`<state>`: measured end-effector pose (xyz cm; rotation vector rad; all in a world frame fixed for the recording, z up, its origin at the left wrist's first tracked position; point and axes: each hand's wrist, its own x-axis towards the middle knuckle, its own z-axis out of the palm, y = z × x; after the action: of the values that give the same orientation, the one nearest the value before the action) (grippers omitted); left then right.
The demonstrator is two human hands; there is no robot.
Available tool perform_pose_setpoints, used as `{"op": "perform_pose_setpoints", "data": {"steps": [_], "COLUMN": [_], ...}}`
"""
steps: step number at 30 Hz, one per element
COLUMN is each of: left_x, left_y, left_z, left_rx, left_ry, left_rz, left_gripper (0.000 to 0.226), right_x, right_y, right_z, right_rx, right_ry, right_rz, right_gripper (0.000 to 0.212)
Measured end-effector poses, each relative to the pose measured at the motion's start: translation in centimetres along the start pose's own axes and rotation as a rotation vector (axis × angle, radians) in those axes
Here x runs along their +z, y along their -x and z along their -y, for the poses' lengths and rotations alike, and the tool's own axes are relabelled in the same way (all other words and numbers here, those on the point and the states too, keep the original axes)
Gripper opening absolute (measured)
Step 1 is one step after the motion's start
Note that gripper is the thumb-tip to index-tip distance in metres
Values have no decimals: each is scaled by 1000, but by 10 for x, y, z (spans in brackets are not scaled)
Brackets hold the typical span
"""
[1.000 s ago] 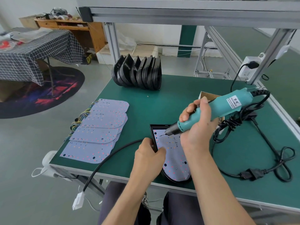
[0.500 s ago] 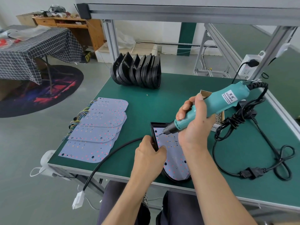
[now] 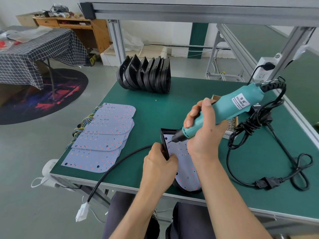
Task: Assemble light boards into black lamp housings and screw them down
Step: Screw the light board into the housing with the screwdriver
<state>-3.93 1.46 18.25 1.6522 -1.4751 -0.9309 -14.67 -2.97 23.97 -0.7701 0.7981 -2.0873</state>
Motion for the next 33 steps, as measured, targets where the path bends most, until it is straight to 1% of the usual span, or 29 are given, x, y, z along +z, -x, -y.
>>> {"op": "perform_pose_setpoints", "data": {"steps": [3,10,14,18,22,29,33], "left_x": [0,0,1,2,1,1,1], "left_y": [0,2,1,1,2,3,2], "left_z": [-1,-2,-2,-1,0,1,0], "left_rx": [-6,7,19,20,8,13,-7], "left_ry": [0,-6,-11,-5,1,-10,7], "left_rz": [8,4,6,-1,-1,-7,-9], "left_gripper": [29,29,29,28,24,25,21], "right_x": [3,9,11,11,9,11,11], "right_y": [3,7,7,7,8,9,8], "right_z": [2,4,4,4,4,3,3], "right_rx": [-23,-48,-40,-39,-14,-16,-17], "right_ry": [34,92,98,88,86,98,99], "right_rz": [25,56,48,75,64,83,79], "right_gripper": [15,21,21,22,18,24,23]}}
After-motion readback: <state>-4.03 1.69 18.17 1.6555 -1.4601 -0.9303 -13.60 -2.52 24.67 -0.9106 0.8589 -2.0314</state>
